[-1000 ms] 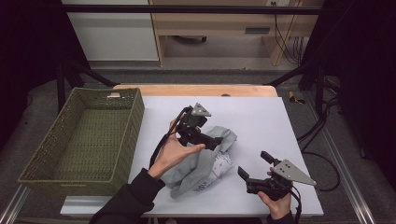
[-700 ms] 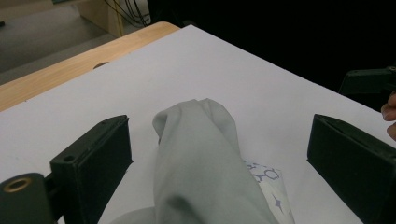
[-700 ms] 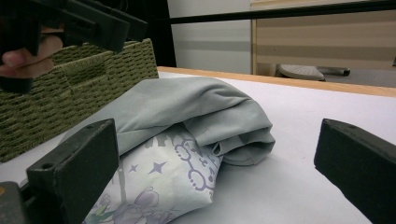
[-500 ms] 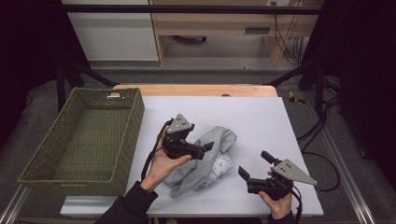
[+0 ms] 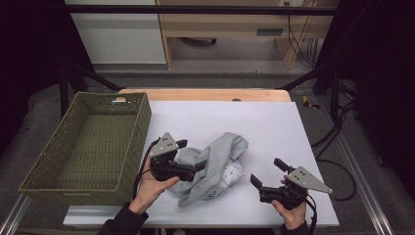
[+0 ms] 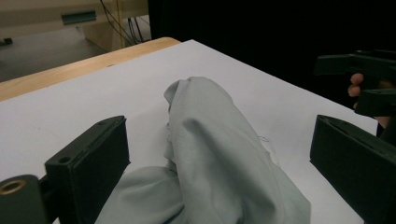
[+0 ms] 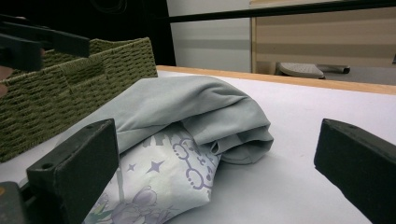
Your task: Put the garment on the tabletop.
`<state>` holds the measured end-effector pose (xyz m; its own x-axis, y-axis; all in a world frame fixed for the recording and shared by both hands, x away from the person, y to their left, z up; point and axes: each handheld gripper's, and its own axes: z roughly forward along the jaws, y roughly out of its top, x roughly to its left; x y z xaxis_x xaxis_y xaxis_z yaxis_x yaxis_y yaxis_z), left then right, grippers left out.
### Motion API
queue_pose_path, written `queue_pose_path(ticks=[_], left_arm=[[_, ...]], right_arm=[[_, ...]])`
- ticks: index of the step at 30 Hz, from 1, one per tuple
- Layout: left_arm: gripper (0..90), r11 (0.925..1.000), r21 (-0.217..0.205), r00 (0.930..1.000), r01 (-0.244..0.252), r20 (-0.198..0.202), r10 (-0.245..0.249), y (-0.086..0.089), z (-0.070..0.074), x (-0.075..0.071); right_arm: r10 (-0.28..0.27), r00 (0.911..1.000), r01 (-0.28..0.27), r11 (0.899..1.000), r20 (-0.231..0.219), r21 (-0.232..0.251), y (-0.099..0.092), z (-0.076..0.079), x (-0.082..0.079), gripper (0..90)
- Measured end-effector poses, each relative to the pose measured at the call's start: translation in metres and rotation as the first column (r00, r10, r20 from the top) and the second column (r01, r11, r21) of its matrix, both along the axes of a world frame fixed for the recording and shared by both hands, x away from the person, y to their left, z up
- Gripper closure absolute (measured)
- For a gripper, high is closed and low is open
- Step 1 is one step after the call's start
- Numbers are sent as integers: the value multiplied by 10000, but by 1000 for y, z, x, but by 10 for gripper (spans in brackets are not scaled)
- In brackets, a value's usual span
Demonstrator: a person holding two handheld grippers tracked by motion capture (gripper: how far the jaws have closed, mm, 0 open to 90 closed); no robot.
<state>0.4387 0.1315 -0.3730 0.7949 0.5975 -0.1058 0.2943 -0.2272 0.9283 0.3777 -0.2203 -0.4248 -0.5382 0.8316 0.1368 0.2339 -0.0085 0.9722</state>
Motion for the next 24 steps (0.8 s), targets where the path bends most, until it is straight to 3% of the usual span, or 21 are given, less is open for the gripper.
queue_pose_path(ticks=[5, 20, 24], left_arm=[[40, 9997, -185, 9993, -126, 352, 132, 13, -3, -15], [40, 9946, -655, 9958, -810, 374, 835, 59, -18, -34], [40, 9931, -526, 9932, -1051, 438, 1075, 68, -19, -38]], right_arm=[[16, 10000, -16, 10000, 60, 8, 0, -1, 0, 2], [-37, 10000, 37, 10000, 39, -3, -3, 0, -1, 2], [-64, 10000, 64, 10000, 65, 24, -5, 1, -1, 2]])
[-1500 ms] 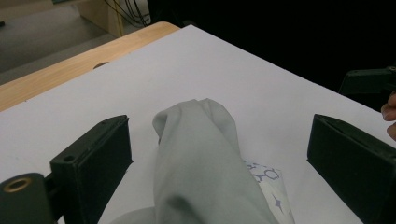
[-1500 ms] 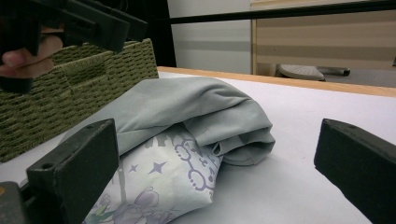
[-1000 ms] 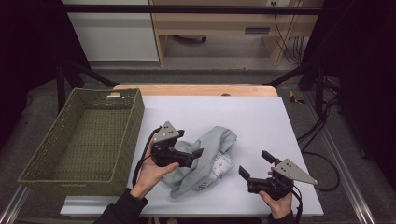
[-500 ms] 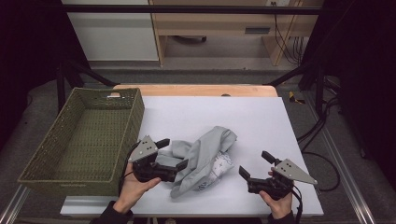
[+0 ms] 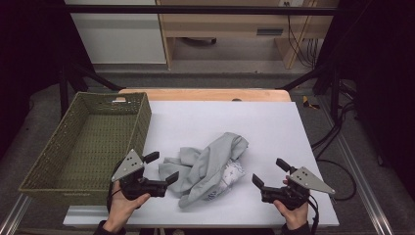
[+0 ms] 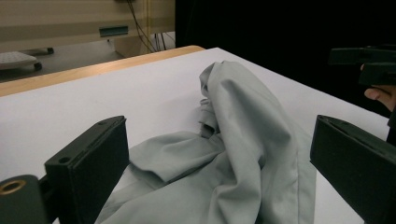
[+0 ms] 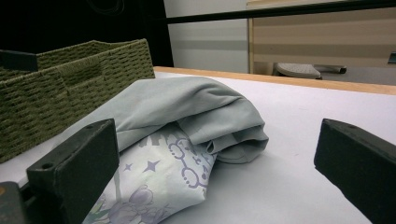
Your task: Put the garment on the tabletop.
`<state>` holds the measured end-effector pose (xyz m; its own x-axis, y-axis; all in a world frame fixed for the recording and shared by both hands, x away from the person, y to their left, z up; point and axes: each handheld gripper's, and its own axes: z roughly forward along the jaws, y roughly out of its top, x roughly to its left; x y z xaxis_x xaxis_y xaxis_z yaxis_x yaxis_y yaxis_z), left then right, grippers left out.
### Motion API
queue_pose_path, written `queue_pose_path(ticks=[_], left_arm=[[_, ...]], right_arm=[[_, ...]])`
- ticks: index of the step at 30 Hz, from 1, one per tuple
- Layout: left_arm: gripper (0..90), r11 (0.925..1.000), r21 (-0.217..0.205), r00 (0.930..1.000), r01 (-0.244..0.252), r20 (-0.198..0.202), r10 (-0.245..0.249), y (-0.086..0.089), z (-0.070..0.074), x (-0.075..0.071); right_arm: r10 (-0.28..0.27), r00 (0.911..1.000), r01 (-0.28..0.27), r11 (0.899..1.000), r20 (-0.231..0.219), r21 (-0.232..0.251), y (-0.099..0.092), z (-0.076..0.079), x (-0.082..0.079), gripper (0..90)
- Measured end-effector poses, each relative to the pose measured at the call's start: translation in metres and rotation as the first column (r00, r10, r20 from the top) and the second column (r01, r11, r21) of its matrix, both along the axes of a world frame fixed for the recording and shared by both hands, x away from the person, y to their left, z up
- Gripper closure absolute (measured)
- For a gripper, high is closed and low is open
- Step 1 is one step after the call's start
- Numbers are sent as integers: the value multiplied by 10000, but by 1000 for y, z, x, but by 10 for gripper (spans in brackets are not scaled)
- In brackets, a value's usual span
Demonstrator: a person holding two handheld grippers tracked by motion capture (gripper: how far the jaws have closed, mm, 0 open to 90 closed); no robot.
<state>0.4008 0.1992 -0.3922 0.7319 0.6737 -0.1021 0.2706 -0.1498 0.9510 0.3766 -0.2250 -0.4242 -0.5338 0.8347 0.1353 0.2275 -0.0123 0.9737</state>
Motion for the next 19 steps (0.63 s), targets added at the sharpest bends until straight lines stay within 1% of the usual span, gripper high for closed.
queue_pose_path(ticks=[6, 7, 10, 14, 15, 17, 18, 19], left_arm=[[37, 9996, -46, 9994, -277, 209, 278, 7, 2, -6], [37, 9995, 25, 9993, -308, 221, 307, 9, 3, -7], [30, 9990, 77, 9990, -431, 133, 430, 13, 3, -9], [29, 9978, 29, 9978, -660, 50, 660, 21, 2, -11], [30, 9977, 19, 9977, -675, 89, 675, 22, 2, -11], [29, 9973, 162, 9972, -717, 205, 713, 24, 2, -12], [29, 9970, 201, 9970, -743, 228, 738, 25, 2, -12], [28, 9968, 188, 9969, -774, 169, 771, 27, 2, -12]], right_arm=[[-4, 10000, 4, 10000, -51, -34, -1, -1, 0, 2], [-5, 10000, 5, 10000, -49, -32, -1, -1, -1, 2], [22, 10000, -22, 10000, -36, -65, -1, -1, -1, 2], [-51, 9999, 51, 10000, -105, -25, -2, -1, -1, 2], [-26, 10000, 26, 10000, -91, -54, -2, -1, -1, 2], [-15, 9999, 15, 10000, -101, -34, -2, -1, -1, 2], [-39, 9999, 39, 10000, -102, 1, -3, -1, -1, 2], [-56, 9999, 56, 10000, -135, 32, -2, -1, -2, 2]])
